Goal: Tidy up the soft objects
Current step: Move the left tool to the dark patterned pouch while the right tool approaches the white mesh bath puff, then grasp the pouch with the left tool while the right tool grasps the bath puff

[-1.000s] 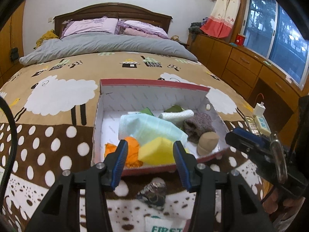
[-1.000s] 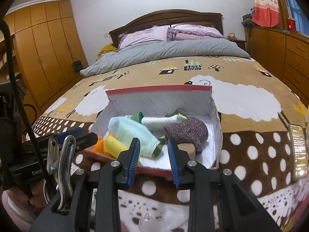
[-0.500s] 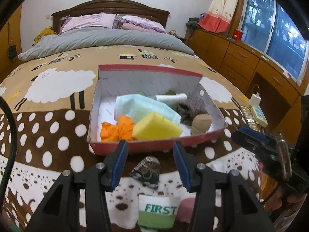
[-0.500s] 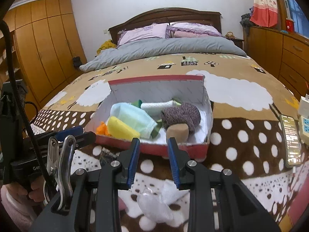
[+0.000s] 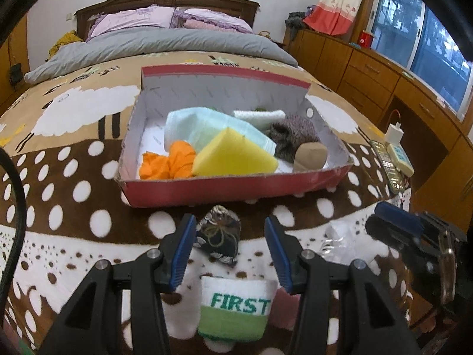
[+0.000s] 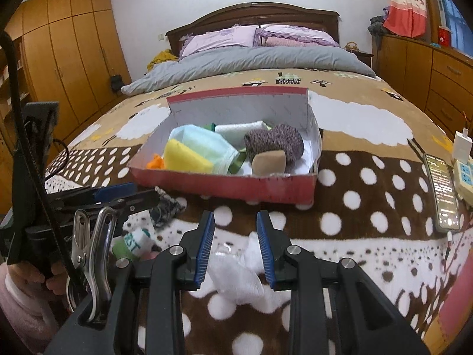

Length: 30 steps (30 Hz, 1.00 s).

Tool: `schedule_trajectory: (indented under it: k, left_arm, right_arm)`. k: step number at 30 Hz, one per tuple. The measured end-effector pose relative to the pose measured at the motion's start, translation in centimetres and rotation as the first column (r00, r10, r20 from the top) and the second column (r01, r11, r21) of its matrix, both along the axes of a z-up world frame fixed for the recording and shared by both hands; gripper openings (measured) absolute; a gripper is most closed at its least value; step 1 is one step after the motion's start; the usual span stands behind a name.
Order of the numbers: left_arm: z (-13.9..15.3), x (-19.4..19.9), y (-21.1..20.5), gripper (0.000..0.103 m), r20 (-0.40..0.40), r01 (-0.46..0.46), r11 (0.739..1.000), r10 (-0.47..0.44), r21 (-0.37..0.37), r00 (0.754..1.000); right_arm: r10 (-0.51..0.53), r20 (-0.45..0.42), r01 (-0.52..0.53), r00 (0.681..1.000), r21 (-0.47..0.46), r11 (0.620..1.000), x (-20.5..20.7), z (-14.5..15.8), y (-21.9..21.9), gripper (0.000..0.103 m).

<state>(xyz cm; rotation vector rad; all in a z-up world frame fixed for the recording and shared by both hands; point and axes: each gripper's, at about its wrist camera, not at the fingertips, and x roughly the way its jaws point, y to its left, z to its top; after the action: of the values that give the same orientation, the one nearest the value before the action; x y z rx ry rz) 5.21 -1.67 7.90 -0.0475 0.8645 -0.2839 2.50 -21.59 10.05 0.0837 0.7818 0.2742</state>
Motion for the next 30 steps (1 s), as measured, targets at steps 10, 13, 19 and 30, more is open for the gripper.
schedule_trajectory:
  k: [10, 13, 19, 30]
  left_arm:
    - [-1.4, 0.7, -0.7, 0.051, -0.01, -0.019, 1.0, 0.019, 0.001, 1.0]
    - [-1.6, 0.9, -0.8, 0.051, -0.01, -0.028, 1.0, 0.028, 0.001, 1.0]
    - [-2.2, 1.4, -0.9, 0.051, -0.004, -0.048, 0.999, 0.048, 0.022, 0.999]
    - [-2.4, 1.6, -1.3, 0.033, 0.039, -0.064, 0.995, 0.062, 0.073, 0.997]
  right_arm:
    - [0.019, -0.031, -0.02, 0.999, -0.017, 1.0, -2.0, -1.9, 0.1, 0.031]
    - [0.021, -0.031, -0.022, 0.999, -0.038, 0.999, -2.3, -2.5, 0.2, 0.031]
    - [0.02, -0.041, -0.022, 0.999, -0.043, 0.999, -2.4, -3.4, 0.2, 0.034]
    - [0.033, -0.091, -0.034, 0.995, -0.017, 0.999, -1.6, -5.1, 0.3, 0.036]
